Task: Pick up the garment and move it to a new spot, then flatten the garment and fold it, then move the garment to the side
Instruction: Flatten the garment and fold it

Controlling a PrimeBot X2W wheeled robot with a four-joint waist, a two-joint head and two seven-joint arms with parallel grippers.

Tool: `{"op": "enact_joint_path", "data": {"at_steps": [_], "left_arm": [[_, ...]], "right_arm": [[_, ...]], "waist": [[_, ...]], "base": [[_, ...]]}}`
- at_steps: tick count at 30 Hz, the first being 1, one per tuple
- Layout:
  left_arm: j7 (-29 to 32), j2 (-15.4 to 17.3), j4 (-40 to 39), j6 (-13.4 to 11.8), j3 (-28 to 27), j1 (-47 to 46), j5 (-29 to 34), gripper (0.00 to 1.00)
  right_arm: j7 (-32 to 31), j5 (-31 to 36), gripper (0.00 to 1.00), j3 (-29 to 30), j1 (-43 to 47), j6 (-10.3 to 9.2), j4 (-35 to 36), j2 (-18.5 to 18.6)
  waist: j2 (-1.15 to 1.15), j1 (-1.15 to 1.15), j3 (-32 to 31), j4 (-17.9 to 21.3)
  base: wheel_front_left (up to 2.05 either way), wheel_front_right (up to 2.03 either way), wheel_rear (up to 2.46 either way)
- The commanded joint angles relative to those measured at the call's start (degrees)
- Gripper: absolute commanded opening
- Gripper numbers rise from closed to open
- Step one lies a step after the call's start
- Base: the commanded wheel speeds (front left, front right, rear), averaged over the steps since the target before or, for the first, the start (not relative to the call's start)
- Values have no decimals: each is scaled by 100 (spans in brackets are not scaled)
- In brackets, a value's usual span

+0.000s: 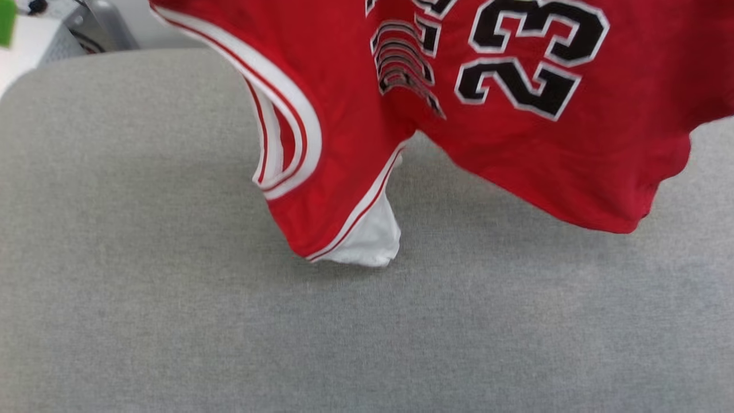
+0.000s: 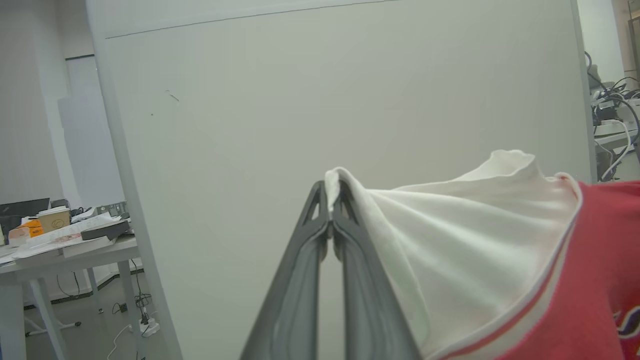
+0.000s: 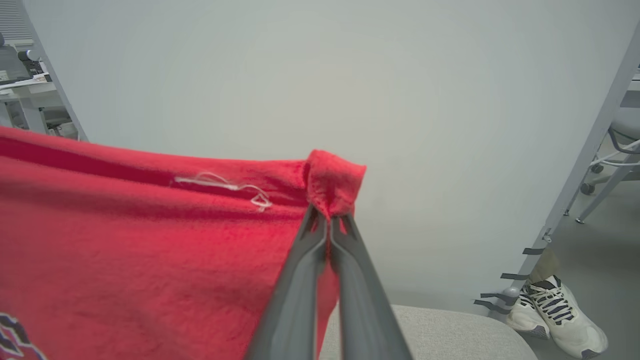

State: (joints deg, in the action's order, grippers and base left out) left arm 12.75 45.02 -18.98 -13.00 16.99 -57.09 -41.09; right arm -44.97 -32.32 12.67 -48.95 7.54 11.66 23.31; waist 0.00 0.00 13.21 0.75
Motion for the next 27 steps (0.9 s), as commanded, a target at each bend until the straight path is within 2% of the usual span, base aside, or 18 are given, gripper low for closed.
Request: {"op": "enact_joint_path", "data": {"at_steps": [1,8,16,22,27], "left_arm": [[15,71,188,74,-20,-308,91,0],[178,84,1195,672,254,-1722,377,0],[160,-272,2693,1321,686,-3709,932,0],[-431,-644,3984,1583,927,-5076,1497,0],[-1033,-902,4884,1629,1029,-5680,1757,0]], "right_arm": [[98,99,0,38,-205,-5,-126,64],[676,403,0,-385,-1235,-5,-890,350],[1584,829,0,-747,-2801,-5,-2236,280],[2438,1378,0,-803,-3984,-5,-3350,-81],[3115,1729,0,-838,-4611,-5,-4100,-308]], "waist": [[0,0,603,57],[0,0,1481,65],[0,0,2416,81],[0,0,2799,122],[0,0,3000,91]], "base": [[0,0,0],[0,0,0],[0,0,0],[0,0,0],[0,0,0]]}}
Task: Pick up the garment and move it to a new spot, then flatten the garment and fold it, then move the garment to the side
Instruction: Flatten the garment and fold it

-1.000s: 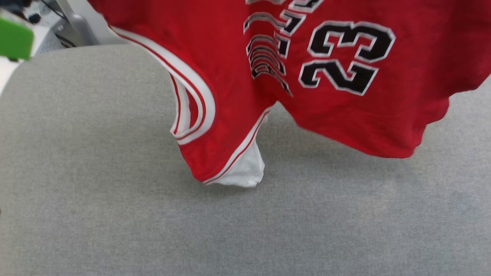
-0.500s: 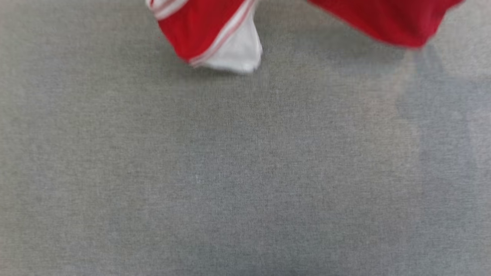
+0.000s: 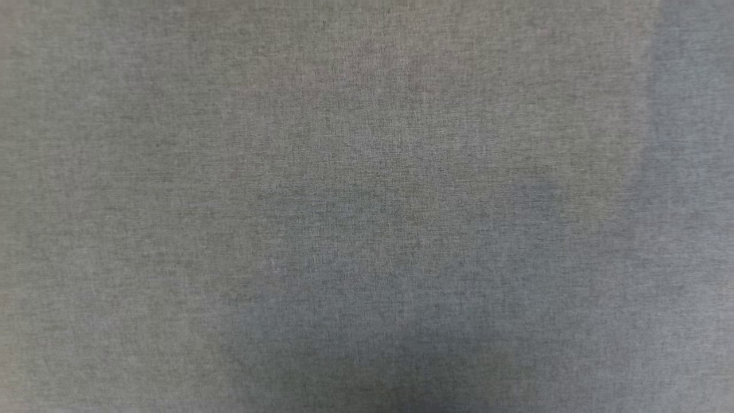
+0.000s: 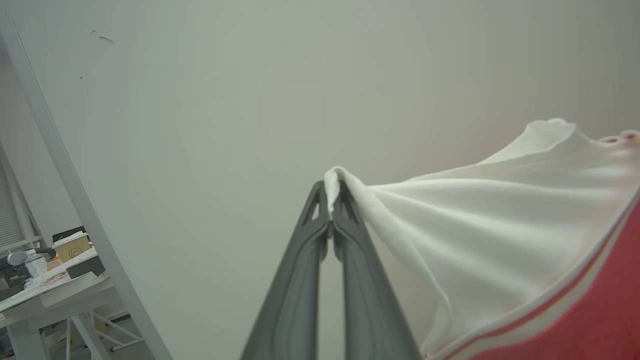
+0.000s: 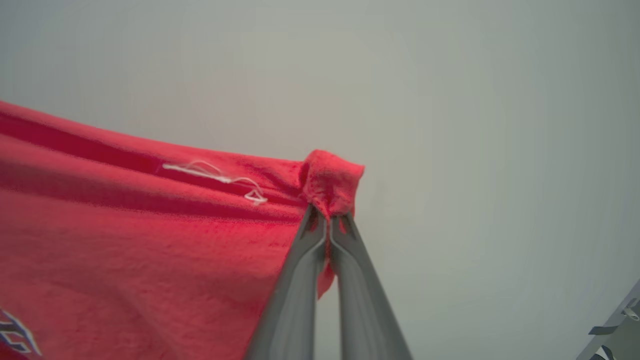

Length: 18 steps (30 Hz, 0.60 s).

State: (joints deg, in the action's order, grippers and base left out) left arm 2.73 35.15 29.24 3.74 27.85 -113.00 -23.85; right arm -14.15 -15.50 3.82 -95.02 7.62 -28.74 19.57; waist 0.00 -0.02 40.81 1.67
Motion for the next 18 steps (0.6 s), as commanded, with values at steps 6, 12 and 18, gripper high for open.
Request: {"op": "enact_joint_path", "data": {"at_steps": [6,12,18], "left_arm": [[-783,-212,863,60,75,195,-16,0],[-1444,-571,1145,119,167,1043,-231,0],[-1692,-979,1153,150,303,2241,-451,0]], "right_arm": [[650,-10,0,-360,16,-13,-544,-203],[1108,-246,0,-787,556,-13,-764,-247],[1452,-621,0,-1193,1398,-13,-936,-254]], "waist": [[0,2,414,-70],[0,2,379,-208],[0,2,41,-341]], "base": [[0,0,0],[0,0,0],[0,0,0]]}}
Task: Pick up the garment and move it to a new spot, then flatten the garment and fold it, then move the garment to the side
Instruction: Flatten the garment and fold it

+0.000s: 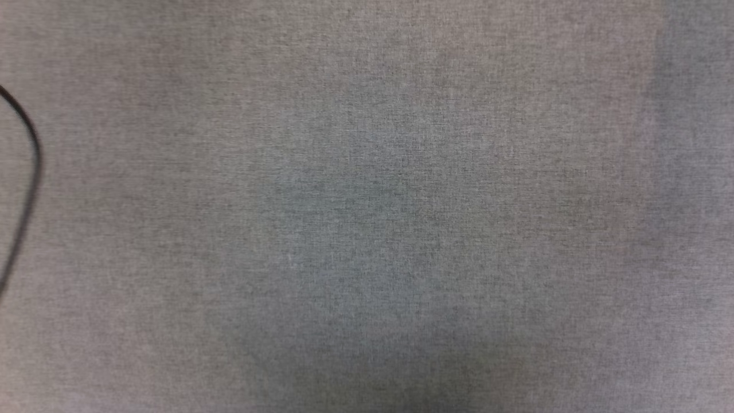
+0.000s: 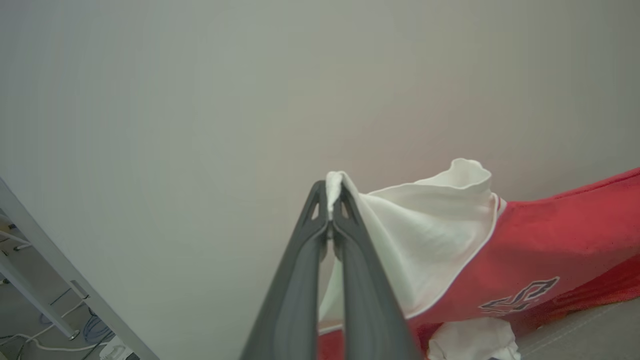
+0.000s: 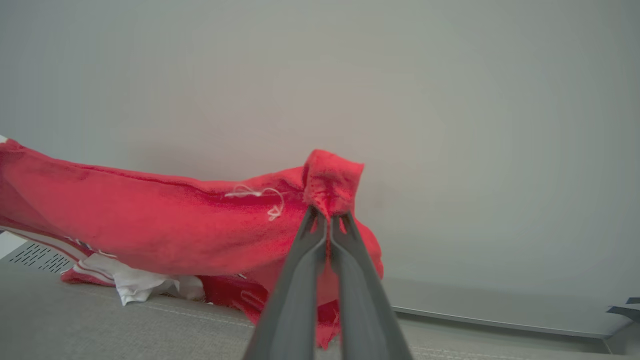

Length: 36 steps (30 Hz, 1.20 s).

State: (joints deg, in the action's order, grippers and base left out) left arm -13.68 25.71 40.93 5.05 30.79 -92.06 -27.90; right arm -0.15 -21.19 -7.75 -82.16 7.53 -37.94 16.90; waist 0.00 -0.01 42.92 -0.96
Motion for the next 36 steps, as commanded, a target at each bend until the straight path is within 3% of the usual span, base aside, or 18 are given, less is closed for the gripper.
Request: {"op": "enact_joint_path", "data": {"at_steps": [1,7,13,26,36], "left_arm": [[-65,-84,-39,22,35,332,-67,0],[-121,-338,-384,-54,108,1664,-201,0],[-128,-379,-642,-152,223,3007,-332,0],[147,37,-909,-270,406,5427,-830,0],[721,512,-1771,-275,662,6882,-1157,0]], "right_arm": [[92,-104,0,-107,237,-4,-16,27],[250,-513,0,-473,1188,-4,72,135],[175,-863,0,-816,2218,-4,127,304],[-301,-1720,0,-1398,4120,-4,129,829],[-633,-2446,0,-1554,5298,-4,259,1028]], "waist": [[0,1,-234,-96],[0,1,-778,-187],[0,1,-1397,-240],[0,1,-2583,-399],[0,1,-3339,-474]], "base": [[0,0,0],[0,0,0],[0,0,0],[0,0,0],[0,0,0]]}}
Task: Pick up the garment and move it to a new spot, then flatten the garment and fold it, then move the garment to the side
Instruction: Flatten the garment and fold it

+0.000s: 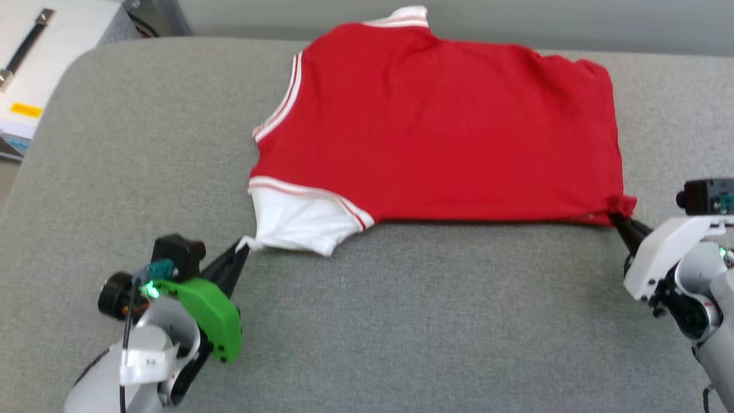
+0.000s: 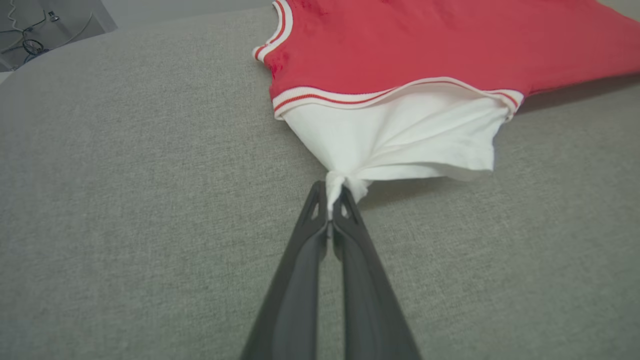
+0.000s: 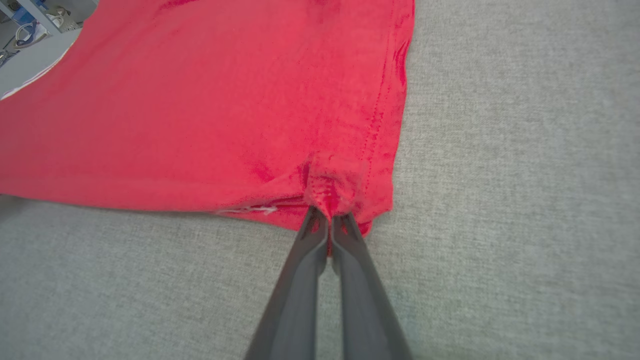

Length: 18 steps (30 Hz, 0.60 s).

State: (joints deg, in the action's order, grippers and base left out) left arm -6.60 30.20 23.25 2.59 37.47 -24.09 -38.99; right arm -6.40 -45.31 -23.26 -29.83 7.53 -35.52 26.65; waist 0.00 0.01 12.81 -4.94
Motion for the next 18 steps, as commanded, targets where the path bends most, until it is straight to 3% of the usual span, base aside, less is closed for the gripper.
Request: {"op": "enact_joint_path", "data": {"at_steps": [1,8,18], "left_arm": [[96,122,-141,-60,18,229,-83,0],[529,544,-846,-242,84,999,-306,0],[1242,1092,-1930,-284,282,1908,-736,0]], "right_arm": [[-43,-111,0,-22,185,-4,64,72],[-145,-532,0,-45,849,-4,419,181],[-450,-910,0,104,1929,-4,1041,428]], "waist": [[0,-1,-395,-79],[0,-1,-744,-97],[0,-1,-1252,-181]], "base": [[0,0,0],[0,0,0],[0,0,0]]}}
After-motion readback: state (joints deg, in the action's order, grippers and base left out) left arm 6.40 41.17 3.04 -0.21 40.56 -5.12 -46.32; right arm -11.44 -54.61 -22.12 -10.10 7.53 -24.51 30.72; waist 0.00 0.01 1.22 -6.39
